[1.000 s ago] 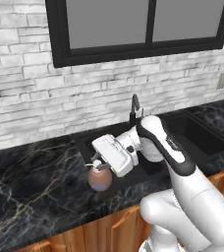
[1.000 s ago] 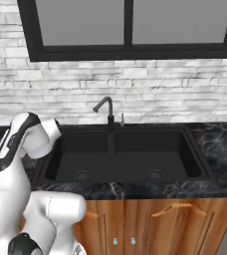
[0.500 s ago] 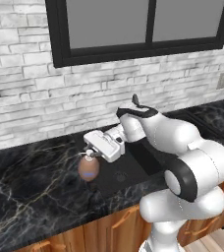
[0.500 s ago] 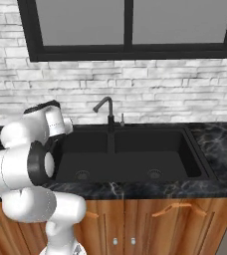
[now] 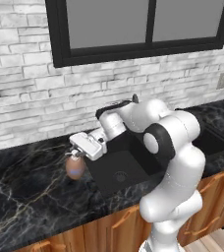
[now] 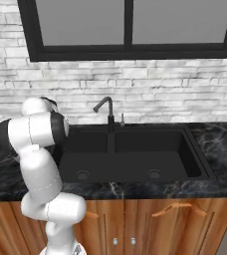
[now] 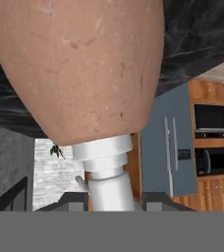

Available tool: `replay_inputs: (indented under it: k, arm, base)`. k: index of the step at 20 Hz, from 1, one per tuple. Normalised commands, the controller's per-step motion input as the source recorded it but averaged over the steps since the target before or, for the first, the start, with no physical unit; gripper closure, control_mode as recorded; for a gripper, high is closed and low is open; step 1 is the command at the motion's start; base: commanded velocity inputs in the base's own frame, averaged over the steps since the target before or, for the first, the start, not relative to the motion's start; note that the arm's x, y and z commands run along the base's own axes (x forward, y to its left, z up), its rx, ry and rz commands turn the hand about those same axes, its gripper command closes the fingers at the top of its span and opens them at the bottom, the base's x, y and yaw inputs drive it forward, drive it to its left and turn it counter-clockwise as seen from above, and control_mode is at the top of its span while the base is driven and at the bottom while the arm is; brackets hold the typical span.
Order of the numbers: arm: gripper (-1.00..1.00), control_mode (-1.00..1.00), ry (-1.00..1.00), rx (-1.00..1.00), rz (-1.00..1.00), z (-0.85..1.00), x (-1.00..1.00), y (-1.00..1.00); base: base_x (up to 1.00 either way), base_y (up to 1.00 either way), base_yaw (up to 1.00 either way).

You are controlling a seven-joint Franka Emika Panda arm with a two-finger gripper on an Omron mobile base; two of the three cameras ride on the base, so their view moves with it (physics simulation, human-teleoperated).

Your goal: Restock the sink supplies by placing the sponge and soap dispenser on the counter and next to the sink. Make sure the soap dispenser is upright.

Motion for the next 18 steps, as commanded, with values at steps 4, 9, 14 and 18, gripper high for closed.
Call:
replay_inputs:
  k: [4, 9, 14, 18]
  arm:
    - [1.0, -1.0, 0.0, -0.04, 0.0, -0.41, 0.54, 0.12]
    - [1.0, -1.0, -0.01, -0.04, 0.0, -0.38, 0.48, 0.01]
    - [1.0, -1.0, -0.28, -0.1, 0.0, -0.44, -0.24, 0.0]
    - [1.0, -1.0, -0.38, -0.04, 0.0, -0.1, -0.5, 0.0]
  base:
    - [0.0, 0.0, 0.0]
    - [0.0, 0.0, 0.0]
    - [0.0, 0.0, 0.0]
    - [0.0, 0.0, 0.0]
